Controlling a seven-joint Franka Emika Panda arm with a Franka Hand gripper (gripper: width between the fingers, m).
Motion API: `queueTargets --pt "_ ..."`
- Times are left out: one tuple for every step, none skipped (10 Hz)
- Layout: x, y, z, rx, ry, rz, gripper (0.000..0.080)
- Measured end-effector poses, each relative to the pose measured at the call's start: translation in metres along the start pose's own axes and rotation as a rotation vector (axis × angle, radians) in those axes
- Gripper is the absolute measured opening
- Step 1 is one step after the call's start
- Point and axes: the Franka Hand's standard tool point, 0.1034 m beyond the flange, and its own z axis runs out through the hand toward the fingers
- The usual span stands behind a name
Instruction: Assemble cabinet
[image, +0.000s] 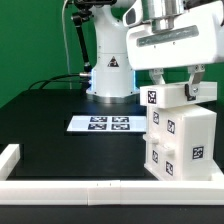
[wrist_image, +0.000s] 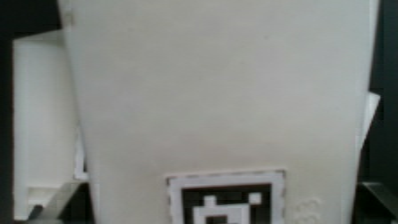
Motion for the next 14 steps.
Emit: queueTargets --pt "-0.002 -0.001 0.0 0.002 -0.005 0.083 0.056" --pt "-0.005 -0.002 0.001 0.004 -0.013 0.179 0.056" --pt "-0.008 -0.002 0.001 0.003 -0.024 0.269 0.056" --pt "-0.01 -0.002 0.001 0.004 -0.03 0.336 0.056" --pt "-0.011 -0.003 0.002 0.008 -0.044 0.411 0.056" --pt "-0.011 -0.003 0.002 0.012 -0.057 0.455 0.056" --pt "-0.012 -0.004 0.002 0.013 -0.061 0.478 0.056" --pt "-0.014 -0.004 0.002 0.015 -0.066 0.48 0.056" --pt "-0.014 -0.005 0.001 0.017 -0.065 0.43 0.0726" --pt "-0.015 -0.006 -0.003 0.022 -0.067 0.368 0.0777" --pt "-0.016 -0.006 -0.008 0.024 -0.076 0.348 0.0795" --pt "-0.019 -0.007 -0.014 0.032 -0.075 0.344 0.0795" --pt "-0.021 -0.007 -0.017 0.037 -0.078 0.345 0.0798" --pt "-0.021 -0.009 -0.022 0.049 -0.083 0.349 0.0798"
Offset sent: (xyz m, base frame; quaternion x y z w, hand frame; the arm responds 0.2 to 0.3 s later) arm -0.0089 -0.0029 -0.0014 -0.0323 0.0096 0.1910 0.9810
